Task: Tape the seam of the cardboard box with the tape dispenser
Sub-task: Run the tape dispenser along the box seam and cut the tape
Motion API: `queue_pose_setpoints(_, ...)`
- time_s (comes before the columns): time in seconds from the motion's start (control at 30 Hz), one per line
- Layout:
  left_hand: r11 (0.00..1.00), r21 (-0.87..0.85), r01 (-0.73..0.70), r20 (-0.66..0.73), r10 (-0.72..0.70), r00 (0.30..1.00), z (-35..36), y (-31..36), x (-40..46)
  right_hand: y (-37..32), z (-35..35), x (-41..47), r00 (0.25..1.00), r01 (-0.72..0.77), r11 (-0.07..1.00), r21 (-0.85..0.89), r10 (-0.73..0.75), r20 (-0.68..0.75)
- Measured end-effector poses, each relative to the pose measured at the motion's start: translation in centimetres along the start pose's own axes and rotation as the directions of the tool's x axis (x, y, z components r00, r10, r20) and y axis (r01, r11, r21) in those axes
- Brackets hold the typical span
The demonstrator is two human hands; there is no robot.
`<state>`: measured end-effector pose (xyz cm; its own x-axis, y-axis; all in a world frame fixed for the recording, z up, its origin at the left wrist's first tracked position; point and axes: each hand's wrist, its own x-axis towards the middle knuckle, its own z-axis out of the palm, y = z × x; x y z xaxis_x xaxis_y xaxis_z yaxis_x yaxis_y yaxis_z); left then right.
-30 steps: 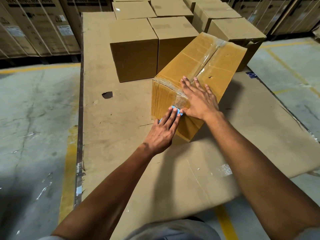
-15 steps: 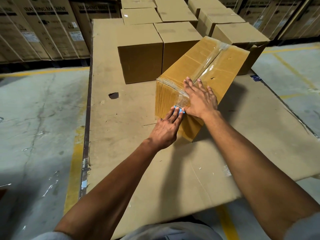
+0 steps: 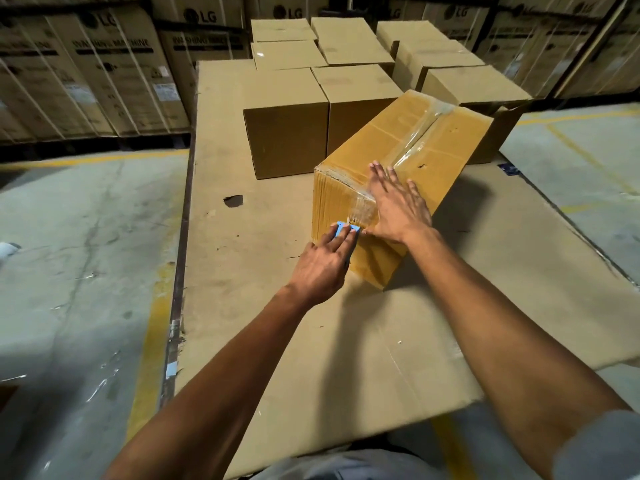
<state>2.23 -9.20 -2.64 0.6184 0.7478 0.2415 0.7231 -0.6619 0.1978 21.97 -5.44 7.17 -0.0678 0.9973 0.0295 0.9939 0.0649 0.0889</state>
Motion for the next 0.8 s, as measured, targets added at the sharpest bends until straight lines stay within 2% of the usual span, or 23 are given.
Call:
queue_pose_setpoints(0.13,0.994,-0.077,-0.075,-0.085,0.069,0.994,-0.5,-0.7,-0.4,0.4,0.7,-0.7,0.984,0.140,0.989,-0.046,-0.144,-0.108)
queue_pose_setpoints(0.17,0.983,-0.174,-0.062,-0.113,0.043,0.993,-0.7,-1.0,-0.4,0.3,0.7,-0.9,0.977,0.163,0.985,-0.063,-0.170,-0.128)
queue_pose_setpoints(0.2,0.943,-0.332,-0.004,-0.124,-0.039,0.992,-1.0,-1.2,-0.4,0.3,0.8,-1.1,0.971,0.185,0.979,-0.086,-0.196,-0.140)
queue_pose_setpoints(0.23,0.861,-0.500,0.088,-0.109,-0.164,0.980,-1.6,-1.3,-0.3,0.2,0.8,-1.2,0.962,0.211,0.971,-0.116,-0.227,-0.150)
queue_pose_setpoints(0.3,0.642,-0.727,0.241,-0.007,-0.359,0.933,-3.1,-1.7,0.1,0.0,1.0,-1.2,0.945,0.256,0.948,-0.190,-0.286,-0.156)
queue_pose_setpoints(0.37,0.445,-0.851,0.280,0.083,-0.412,0.907,-4.2,-2.5,0.3,-0.4,1.3,-1.0,0.927,0.290,0.926,-0.240,-0.335,-0.171)
queue_pose_setpoints(0.43,0.296,-0.911,0.286,0.155,-0.398,0.904,-5.2,-3.2,0.4,-1.0,1.4,-0.8,0.904,0.334,0.908,-0.255,-0.384,-0.185)
queue_pose_setpoints(0.57,0.142,-0.945,0.293,0.227,-0.359,0.905,-6.9,-4.4,0.5,-2.8,2.0,-0.2,0.858,0.413,0.880,-0.234,-0.462,-0.225)
queue_pose_setpoints(0.67,0.010,-0.952,0.305,0.284,-0.337,0.898,-7.7,-5.2,0.6,-3.8,2.8,0.4,0.839,0.422,0.891,-0.167,-0.453,-0.301)
queue_pose_setpoints(0.73,-0.040,-0.946,0.321,0.316,-0.331,0.889,-8.0,-5.8,0.6,-4.1,3.1,0.9,0.816,0.440,0.887,-0.136,-0.459,-0.352)
queue_pose_setpoints(0.8,-0.045,-0.944,0.327,0.322,-0.336,0.885,-8.0,-6.9,0.7,-4.3,3.2,1.5,0.796,0.473,0.873,-0.117,-0.481,-0.368)
